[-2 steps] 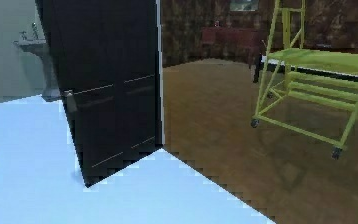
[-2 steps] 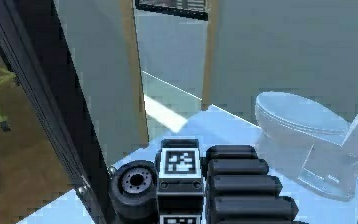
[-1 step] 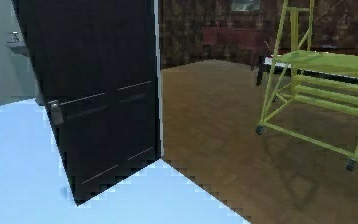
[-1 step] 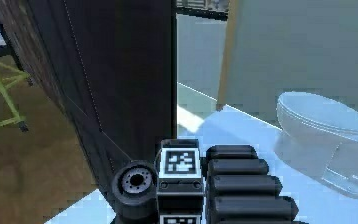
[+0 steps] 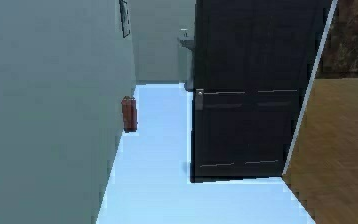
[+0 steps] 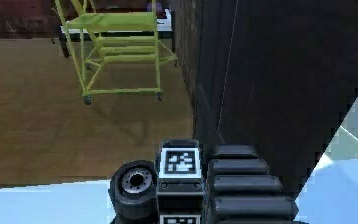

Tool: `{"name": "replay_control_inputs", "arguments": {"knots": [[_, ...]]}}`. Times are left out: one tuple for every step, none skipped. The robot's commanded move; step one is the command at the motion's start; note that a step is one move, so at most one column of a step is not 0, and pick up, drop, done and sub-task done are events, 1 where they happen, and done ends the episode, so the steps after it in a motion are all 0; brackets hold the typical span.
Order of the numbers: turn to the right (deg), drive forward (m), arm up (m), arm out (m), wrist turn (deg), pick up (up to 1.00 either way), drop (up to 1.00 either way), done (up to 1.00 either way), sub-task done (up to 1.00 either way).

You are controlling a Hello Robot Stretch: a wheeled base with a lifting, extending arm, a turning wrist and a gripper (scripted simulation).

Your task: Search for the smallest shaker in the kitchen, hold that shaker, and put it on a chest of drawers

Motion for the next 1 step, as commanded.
{"name": "replay_control_inputs", "arguments": {"knots": [[0.0, 0.1, 0.0, 0.0, 0.0, 0.0, 0.0, 0.0, 0.0]]}}
